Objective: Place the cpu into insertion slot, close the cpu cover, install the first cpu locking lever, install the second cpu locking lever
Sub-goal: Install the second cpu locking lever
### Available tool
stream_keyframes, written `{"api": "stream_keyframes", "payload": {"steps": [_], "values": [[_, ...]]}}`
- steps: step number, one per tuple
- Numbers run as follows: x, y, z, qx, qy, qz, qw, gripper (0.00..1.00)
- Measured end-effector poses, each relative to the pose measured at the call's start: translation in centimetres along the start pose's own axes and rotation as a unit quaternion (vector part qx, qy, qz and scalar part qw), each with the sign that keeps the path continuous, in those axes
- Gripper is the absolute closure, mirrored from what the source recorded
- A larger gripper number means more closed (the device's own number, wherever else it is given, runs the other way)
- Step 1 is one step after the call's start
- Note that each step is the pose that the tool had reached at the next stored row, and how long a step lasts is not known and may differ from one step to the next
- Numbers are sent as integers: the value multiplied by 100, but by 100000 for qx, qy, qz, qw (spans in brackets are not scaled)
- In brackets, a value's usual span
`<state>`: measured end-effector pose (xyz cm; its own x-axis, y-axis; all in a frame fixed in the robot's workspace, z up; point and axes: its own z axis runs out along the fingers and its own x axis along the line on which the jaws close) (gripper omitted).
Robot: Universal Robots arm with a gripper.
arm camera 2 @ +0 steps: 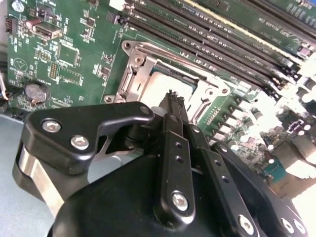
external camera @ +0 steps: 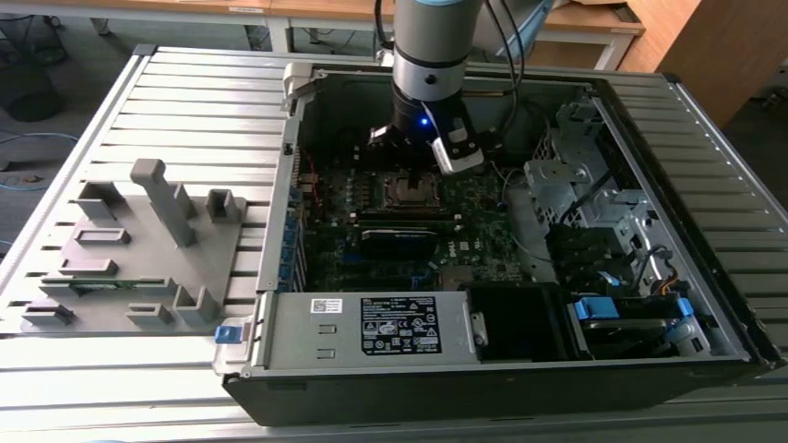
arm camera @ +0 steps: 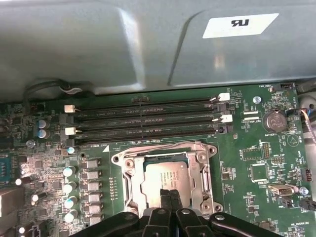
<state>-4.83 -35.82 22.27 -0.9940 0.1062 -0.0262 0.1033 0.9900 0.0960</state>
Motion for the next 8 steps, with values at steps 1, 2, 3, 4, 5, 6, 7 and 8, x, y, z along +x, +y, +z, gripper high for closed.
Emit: {"api": "stream_keyframes", "payload": {"steps": [1, 2, 3, 4, 5, 6, 7, 8], "values": [[-1, 1, -7, 4, 26, 6, 100000, 89], [-1, 1, -7, -7, 32, 7, 100000, 89], [-1, 1, -8, -6, 34, 4, 100000, 89], [-2, 1, -7, -10, 35, 1, 100000, 89], [-1, 1, -8, 1, 44, 1, 100000, 89], [-1, 1, -8, 4, 49, 1, 100000, 89], [-1, 1, -8, 0, 48, 3, 100000, 89], [-1, 1, -8, 2, 49, 0, 100000, 89]]}}
